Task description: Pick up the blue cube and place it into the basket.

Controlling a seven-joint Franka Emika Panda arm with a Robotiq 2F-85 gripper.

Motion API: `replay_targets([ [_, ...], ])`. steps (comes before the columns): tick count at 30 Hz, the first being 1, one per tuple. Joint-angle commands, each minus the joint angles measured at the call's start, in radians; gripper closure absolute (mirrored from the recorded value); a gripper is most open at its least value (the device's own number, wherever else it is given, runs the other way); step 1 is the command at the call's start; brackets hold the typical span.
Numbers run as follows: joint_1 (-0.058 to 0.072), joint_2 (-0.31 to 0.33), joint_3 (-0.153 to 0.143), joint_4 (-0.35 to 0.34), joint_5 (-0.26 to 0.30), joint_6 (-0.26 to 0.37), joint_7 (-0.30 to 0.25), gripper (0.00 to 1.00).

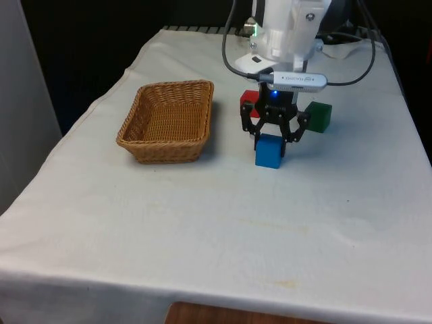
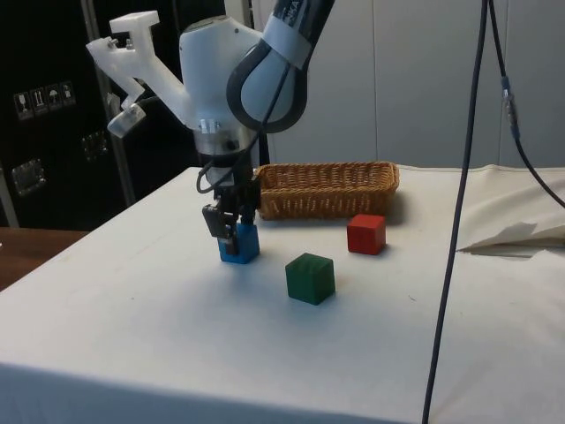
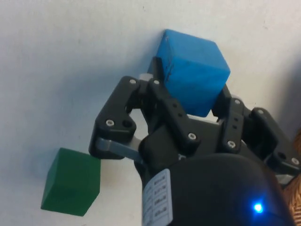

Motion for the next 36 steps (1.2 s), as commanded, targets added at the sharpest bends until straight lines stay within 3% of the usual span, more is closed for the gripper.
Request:
replay_targets([
  [1,0.008,0.005,-0.010,0.001,-0.012,0.012,0.012,0.98],
  [4,0.006,0.004,-0.007,0.001,-0.008,0.008,0.009,0.98],
  [5,0.000,0.000,0.000,0.000,0.000,0.000,0.000,0.98],
  [9,0.006,-0.004,-0.006,0.001,-0.006,-0.003,0.010,0.98],
  [13,0.000,-0.005,0.000,0.001,0.000,-0.001,0.002,0.98],
  [21,0.000,-0.024,-0.001,0.000,0.000,-0.007,0.002,0.98],
  [36,-0.003,-0.095,0.002,-0.003,0.004,-0.068,-0.007,0.98],
])
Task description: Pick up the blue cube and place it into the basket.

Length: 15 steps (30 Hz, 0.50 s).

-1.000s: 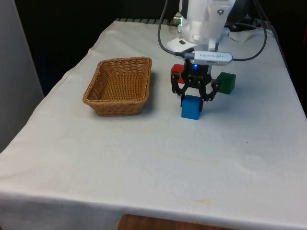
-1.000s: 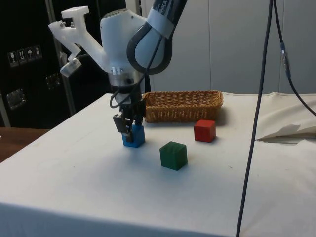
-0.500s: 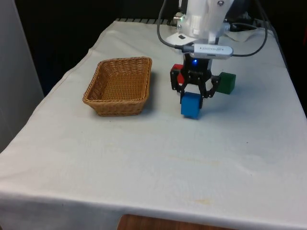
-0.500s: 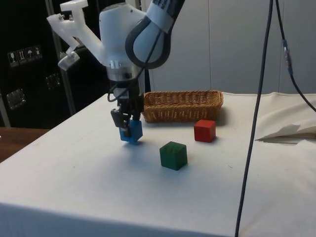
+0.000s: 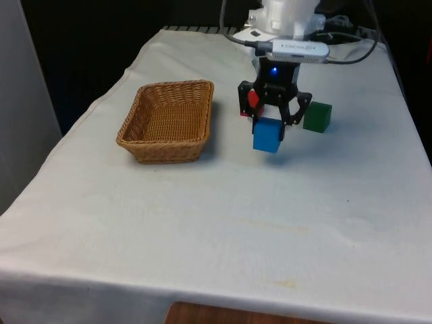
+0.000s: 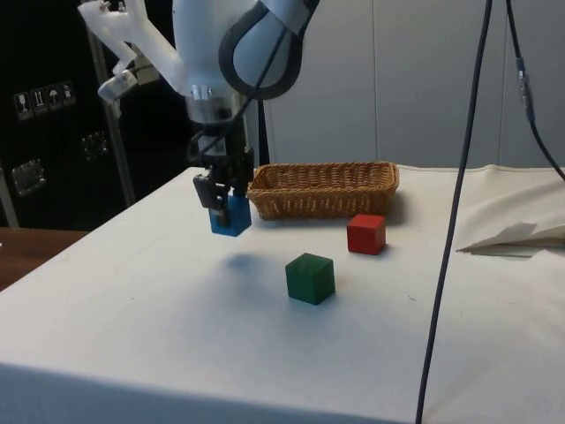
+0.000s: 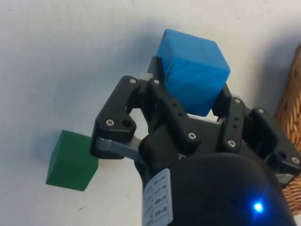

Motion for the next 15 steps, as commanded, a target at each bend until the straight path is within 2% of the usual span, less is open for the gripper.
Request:
replay_targets([
  [1,-0.003,-0.011,0.003,-0.002,0.005,-0.009,-0.005,0.98],
  [2,0.000,-0.005,0.000,0.000,0.000,-0.003,0.000,0.98],
  [10,-0.005,-0.047,0.004,-0.001,0.007,-0.040,-0.010,0.98],
  [11,-0.001,-0.043,0.000,0.000,0.000,-0.035,-0.003,0.98],
  [12,-0.005,-0.055,0.003,-0.001,0.007,-0.046,-0.011,0.98],
  [15,-0.006,-0.066,0.003,0.000,0.007,-0.055,-0.013,0.98],
])
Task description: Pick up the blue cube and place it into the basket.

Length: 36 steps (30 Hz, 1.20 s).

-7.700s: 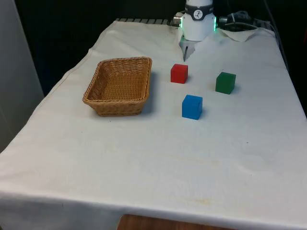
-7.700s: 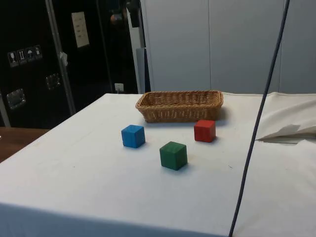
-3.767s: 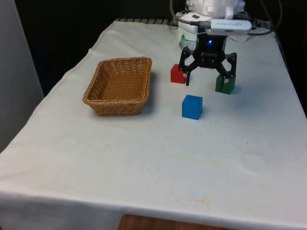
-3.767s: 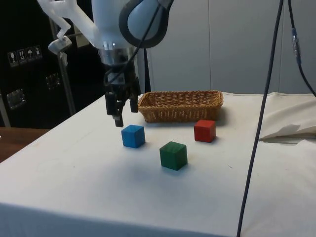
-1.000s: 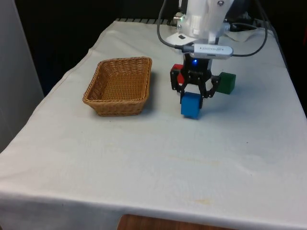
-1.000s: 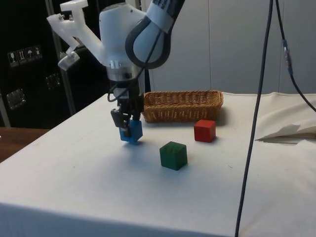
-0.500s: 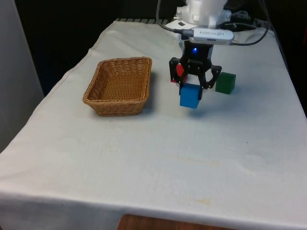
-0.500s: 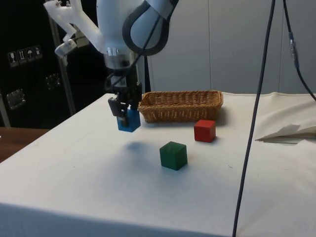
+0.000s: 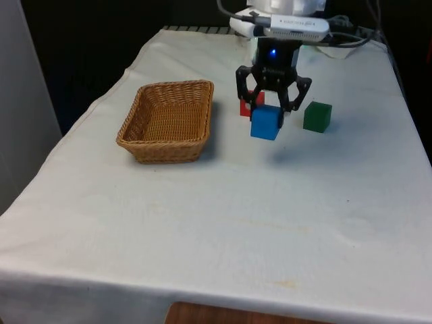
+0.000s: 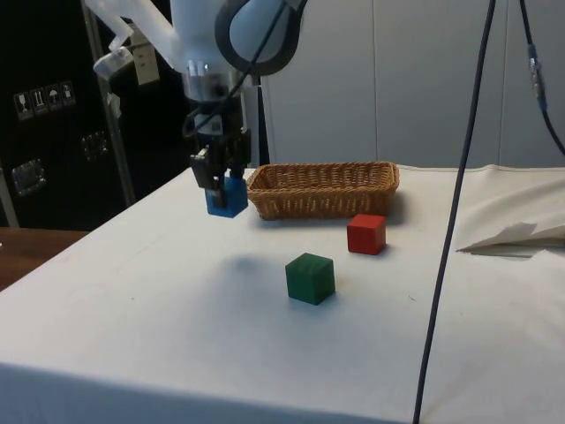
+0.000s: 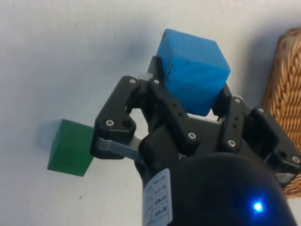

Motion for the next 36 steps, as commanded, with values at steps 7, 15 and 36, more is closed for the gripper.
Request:
replay_targets([
  [7,-0.007,-0.031,0.002,0.000,0.010,-0.027,-0.015,0.98],
  [15,-0.015,-0.056,0.001,0.001,0.014,-0.043,-0.027,0.98],
  [36,-0.031,-0.137,-0.023,-0.008,0.014,-0.095,-0.063,0.98],
])
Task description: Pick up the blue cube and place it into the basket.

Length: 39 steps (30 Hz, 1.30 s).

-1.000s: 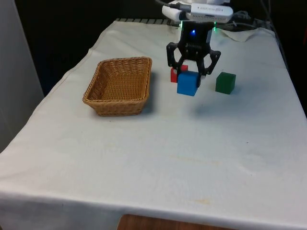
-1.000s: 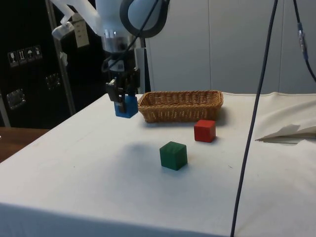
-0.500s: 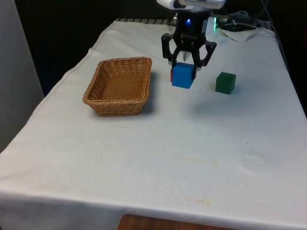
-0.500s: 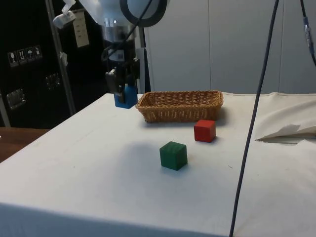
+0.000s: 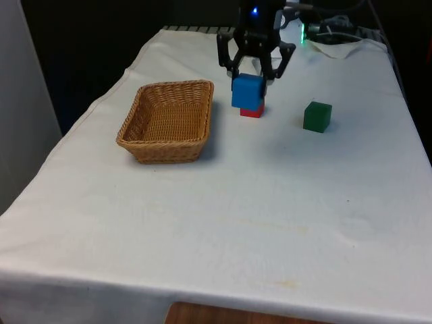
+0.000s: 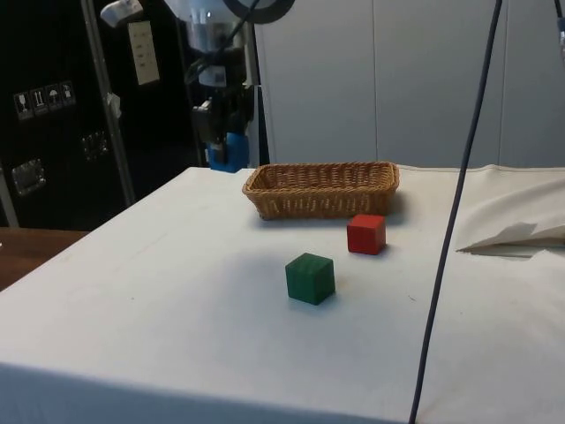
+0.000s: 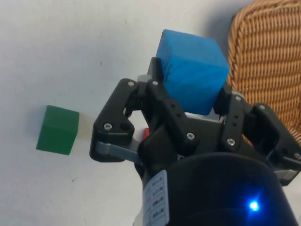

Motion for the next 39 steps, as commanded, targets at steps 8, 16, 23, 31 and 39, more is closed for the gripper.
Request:
replay_targets([
  [8,-0.007,-0.041,-0.020,-0.016,0.010,-0.023,-0.030,0.98],
  [16,-0.010,-0.055,-0.050,-0.030,0.015,-0.020,-0.056,0.98],
  [23,-0.015,-0.060,-0.080,-0.036,0.017,-0.018,-0.084,0.98],
  [31,-0.019,-0.064,-0.113,-0.042,0.016,-0.017,-0.113,0.98],
  [39,-0.022,-0.069,-0.145,-0.052,0.015,-0.015,-0.139,0.98],
])
